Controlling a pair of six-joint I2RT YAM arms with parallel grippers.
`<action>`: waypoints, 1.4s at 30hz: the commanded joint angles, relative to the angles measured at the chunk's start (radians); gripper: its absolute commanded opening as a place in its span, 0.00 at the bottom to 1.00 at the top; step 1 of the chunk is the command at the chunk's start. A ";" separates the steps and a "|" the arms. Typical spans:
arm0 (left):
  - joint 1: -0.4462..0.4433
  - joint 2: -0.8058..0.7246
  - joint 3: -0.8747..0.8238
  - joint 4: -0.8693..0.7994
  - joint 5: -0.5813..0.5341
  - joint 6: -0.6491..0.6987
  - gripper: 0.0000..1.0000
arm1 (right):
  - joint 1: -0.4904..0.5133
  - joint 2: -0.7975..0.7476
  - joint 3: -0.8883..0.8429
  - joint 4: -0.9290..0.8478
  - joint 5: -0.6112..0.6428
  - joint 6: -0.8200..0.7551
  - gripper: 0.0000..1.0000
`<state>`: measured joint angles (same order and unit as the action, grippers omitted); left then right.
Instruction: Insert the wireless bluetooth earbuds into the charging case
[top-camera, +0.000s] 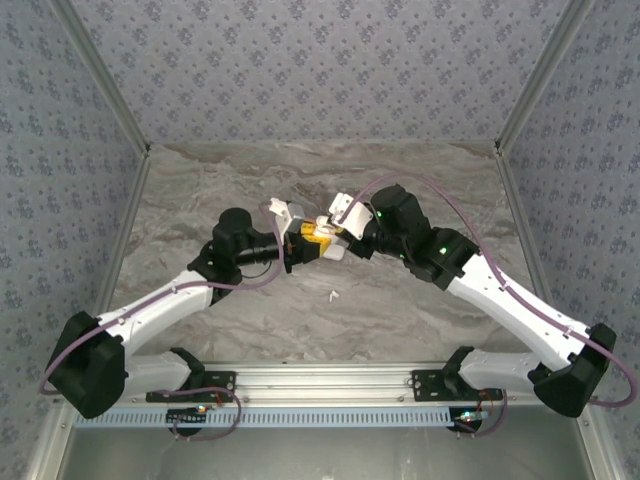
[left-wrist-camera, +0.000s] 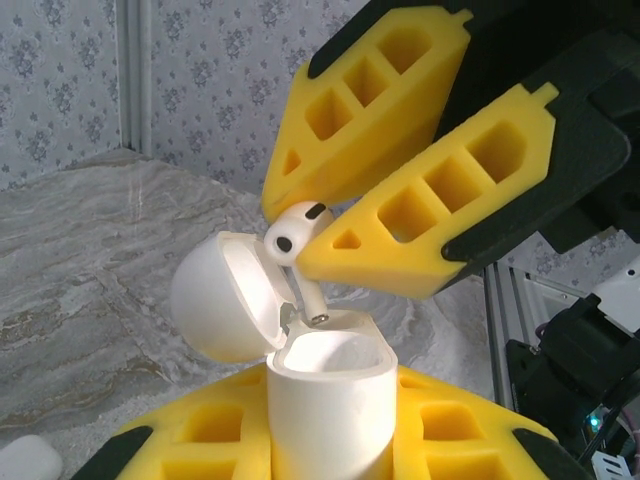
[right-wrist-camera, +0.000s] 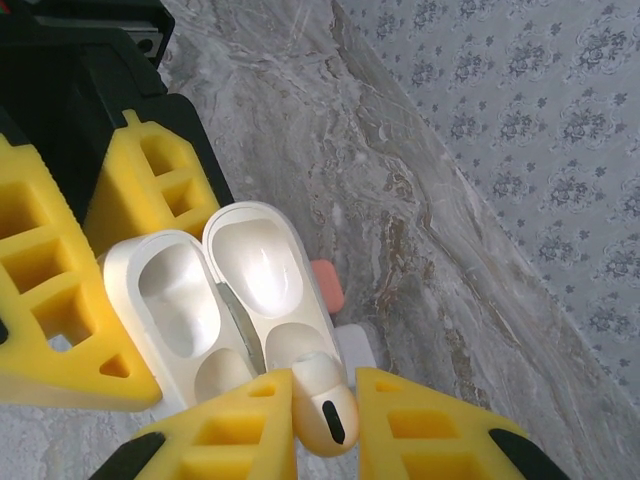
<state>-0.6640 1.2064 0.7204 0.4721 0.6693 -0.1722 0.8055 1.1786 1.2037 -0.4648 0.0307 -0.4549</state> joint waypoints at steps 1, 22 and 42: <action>-0.009 0.005 0.031 0.020 0.029 0.016 0.04 | 0.008 0.006 0.022 -0.020 0.008 -0.022 0.20; -0.024 0.018 0.016 0.101 0.024 -0.013 0.04 | -0.046 0.011 0.136 -0.112 -0.260 0.067 0.39; -0.026 -0.150 -0.082 -0.002 -0.403 0.063 0.04 | -0.247 -0.045 -0.044 -0.029 -0.255 0.454 0.73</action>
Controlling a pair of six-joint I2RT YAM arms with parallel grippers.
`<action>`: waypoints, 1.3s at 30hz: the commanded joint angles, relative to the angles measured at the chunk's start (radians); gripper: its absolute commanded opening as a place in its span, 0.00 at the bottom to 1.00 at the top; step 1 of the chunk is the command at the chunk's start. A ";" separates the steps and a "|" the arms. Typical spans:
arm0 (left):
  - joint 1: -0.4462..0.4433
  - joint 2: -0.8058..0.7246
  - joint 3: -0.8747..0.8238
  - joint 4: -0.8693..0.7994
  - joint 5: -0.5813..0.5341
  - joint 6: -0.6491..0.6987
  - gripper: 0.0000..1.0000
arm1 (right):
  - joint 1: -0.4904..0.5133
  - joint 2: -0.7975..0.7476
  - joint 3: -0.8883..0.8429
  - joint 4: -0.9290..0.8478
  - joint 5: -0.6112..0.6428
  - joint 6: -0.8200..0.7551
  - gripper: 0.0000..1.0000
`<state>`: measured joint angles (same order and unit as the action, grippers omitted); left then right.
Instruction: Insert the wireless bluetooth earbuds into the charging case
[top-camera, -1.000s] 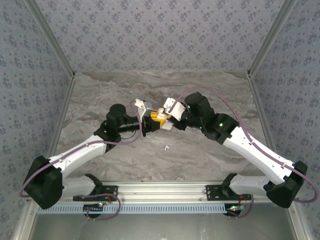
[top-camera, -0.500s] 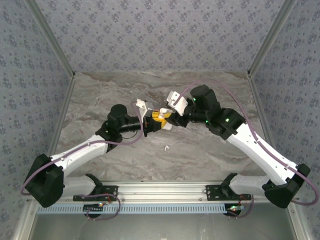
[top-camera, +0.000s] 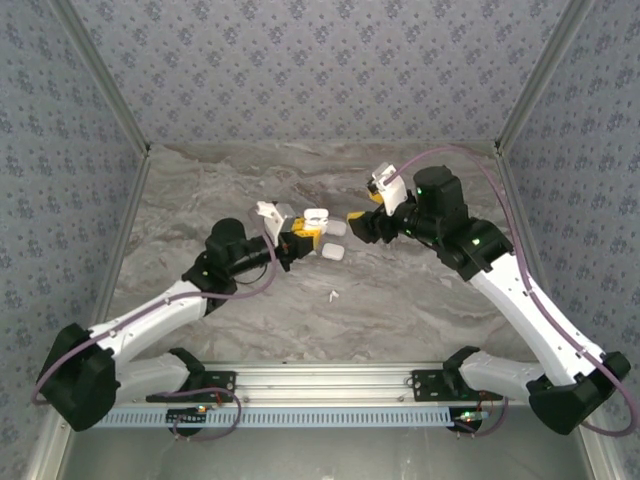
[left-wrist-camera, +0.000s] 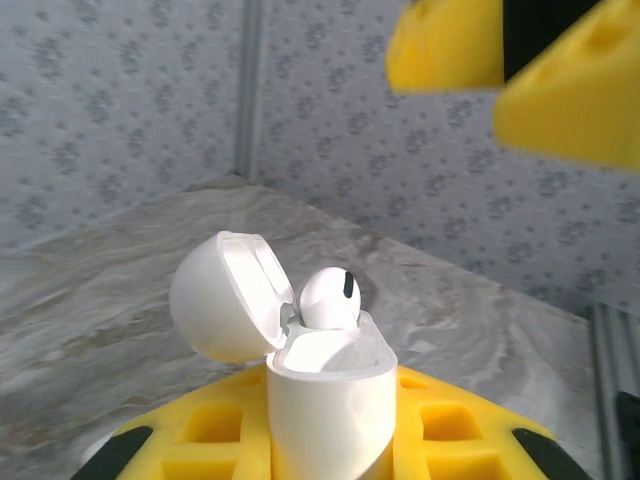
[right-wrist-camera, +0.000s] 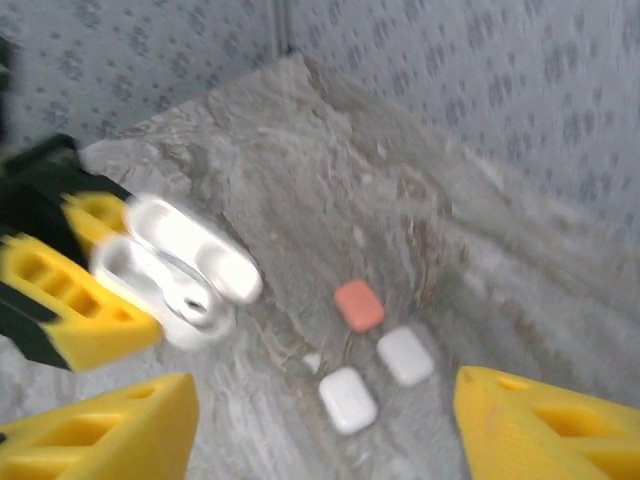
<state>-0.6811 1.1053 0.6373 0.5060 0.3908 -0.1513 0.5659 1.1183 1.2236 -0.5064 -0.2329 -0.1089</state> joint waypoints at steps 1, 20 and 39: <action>-0.008 -0.064 -0.003 -0.057 -0.151 0.048 0.04 | -0.006 0.024 -0.087 0.018 0.002 0.130 0.74; -0.007 -0.136 -0.050 -0.074 -0.267 0.039 0.05 | 0.094 0.390 -0.355 0.268 -0.132 0.187 0.70; -0.008 -0.111 -0.031 -0.087 -0.257 0.035 0.05 | 0.156 0.604 -0.295 0.227 -0.123 0.138 0.44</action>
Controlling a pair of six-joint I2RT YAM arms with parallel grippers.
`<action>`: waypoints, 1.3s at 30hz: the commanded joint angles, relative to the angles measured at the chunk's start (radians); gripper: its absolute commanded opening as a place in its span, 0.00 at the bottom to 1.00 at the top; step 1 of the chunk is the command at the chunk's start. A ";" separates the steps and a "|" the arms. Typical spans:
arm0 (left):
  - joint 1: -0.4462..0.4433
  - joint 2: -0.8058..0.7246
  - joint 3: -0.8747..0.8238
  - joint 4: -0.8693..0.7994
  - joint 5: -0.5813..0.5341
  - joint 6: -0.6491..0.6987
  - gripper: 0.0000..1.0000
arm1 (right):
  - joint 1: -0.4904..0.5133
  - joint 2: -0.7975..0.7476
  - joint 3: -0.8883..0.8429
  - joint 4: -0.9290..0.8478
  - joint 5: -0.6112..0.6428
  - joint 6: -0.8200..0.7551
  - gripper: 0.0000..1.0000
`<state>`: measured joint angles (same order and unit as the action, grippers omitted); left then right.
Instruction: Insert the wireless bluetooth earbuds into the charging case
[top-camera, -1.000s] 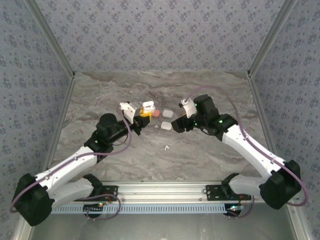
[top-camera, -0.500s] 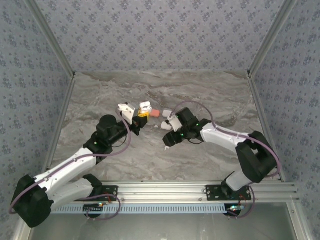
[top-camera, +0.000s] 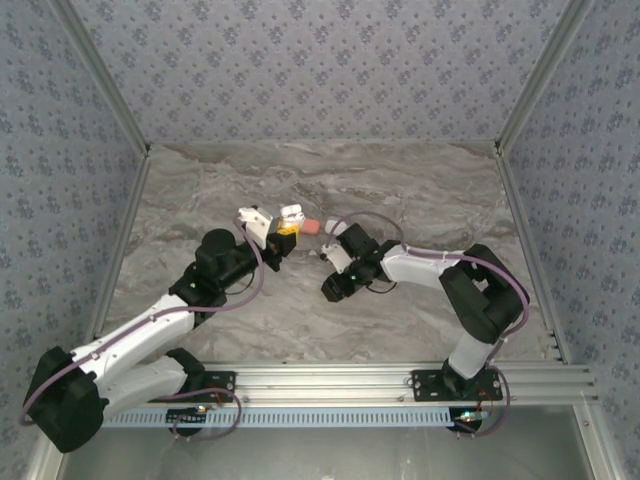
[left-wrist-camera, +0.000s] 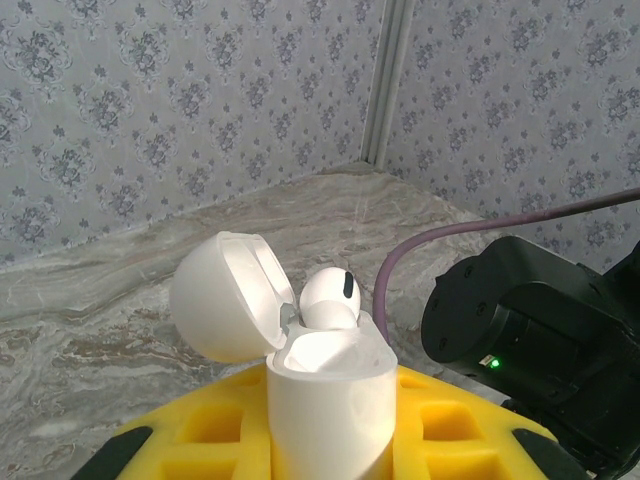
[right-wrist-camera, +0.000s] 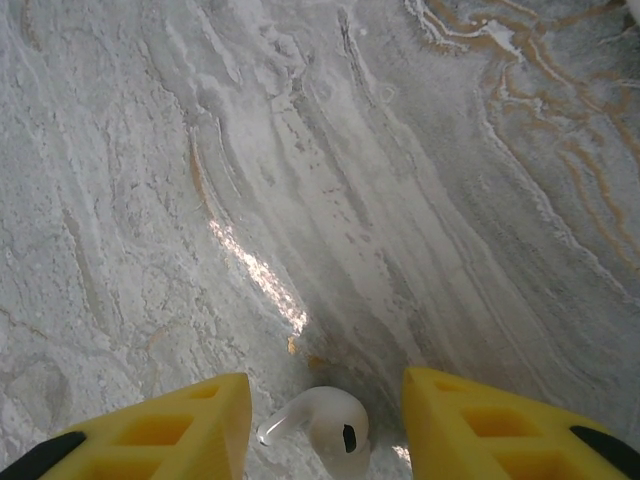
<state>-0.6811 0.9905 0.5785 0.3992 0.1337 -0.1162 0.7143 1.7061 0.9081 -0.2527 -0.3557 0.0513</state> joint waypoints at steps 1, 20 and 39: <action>-0.008 0.005 0.028 0.020 0.001 -0.001 0.05 | 0.009 0.018 0.019 -0.031 0.000 -0.022 0.43; -0.006 0.010 0.029 0.014 0.000 -0.004 0.05 | 0.021 -0.026 -0.029 -0.071 0.023 -0.021 0.21; -0.008 0.051 0.061 0.068 0.190 -0.006 0.05 | -0.002 -0.519 0.158 -0.148 0.203 -0.144 0.19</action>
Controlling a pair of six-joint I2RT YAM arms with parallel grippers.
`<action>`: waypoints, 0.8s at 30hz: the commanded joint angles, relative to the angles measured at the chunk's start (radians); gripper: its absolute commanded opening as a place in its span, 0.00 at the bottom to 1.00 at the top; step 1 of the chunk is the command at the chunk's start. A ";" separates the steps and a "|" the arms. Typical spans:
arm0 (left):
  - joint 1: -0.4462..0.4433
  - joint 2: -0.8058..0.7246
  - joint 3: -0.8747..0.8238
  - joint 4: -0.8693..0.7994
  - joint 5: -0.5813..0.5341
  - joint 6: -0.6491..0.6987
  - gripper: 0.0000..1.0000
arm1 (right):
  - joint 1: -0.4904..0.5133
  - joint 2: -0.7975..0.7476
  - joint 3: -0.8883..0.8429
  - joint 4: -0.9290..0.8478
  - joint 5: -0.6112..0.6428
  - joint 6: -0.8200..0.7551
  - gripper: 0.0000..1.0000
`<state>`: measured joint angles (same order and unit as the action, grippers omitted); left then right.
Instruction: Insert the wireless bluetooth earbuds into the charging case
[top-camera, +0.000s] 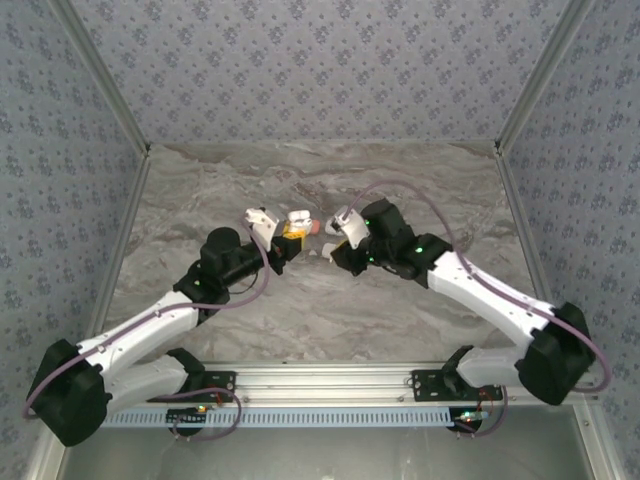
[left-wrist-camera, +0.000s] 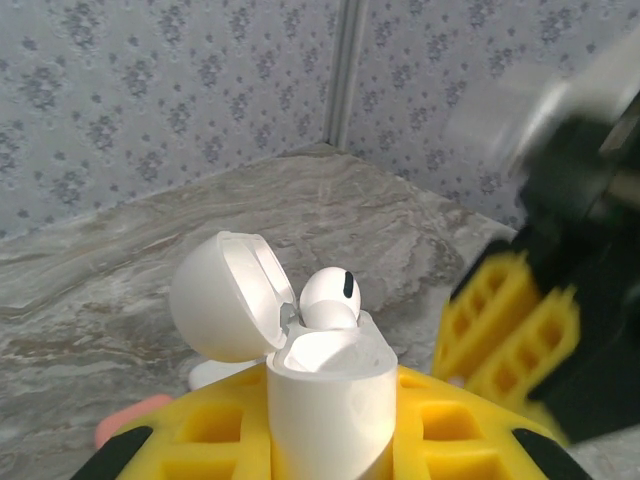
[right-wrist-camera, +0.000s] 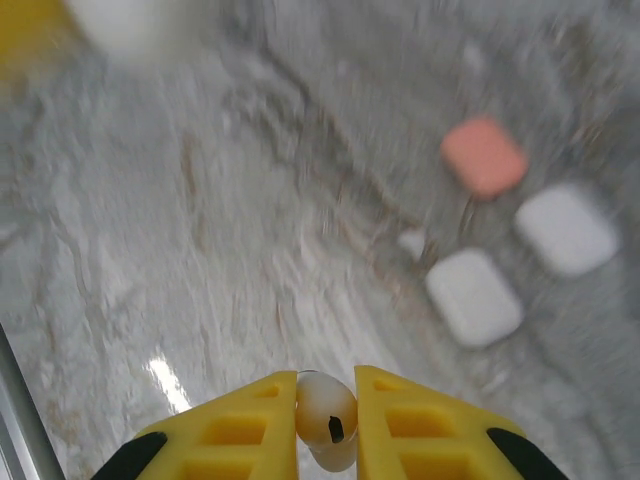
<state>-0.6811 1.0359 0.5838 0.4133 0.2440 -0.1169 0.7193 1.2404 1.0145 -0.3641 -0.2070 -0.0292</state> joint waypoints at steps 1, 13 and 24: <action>-0.008 0.009 0.061 0.053 0.098 -0.004 0.05 | -0.007 -0.072 0.071 -0.042 0.063 -0.079 0.19; -0.009 0.067 0.097 0.081 0.237 -0.024 0.05 | 0.020 -0.121 0.169 0.028 0.077 -0.155 0.19; -0.008 0.081 0.112 0.079 0.270 -0.029 0.05 | 0.067 -0.057 0.215 0.088 0.052 -0.146 0.19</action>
<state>-0.6830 1.1168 0.6563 0.4496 0.4843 -0.1329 0.7742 1.1706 1.1969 -0.3096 -0.1455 -0.1669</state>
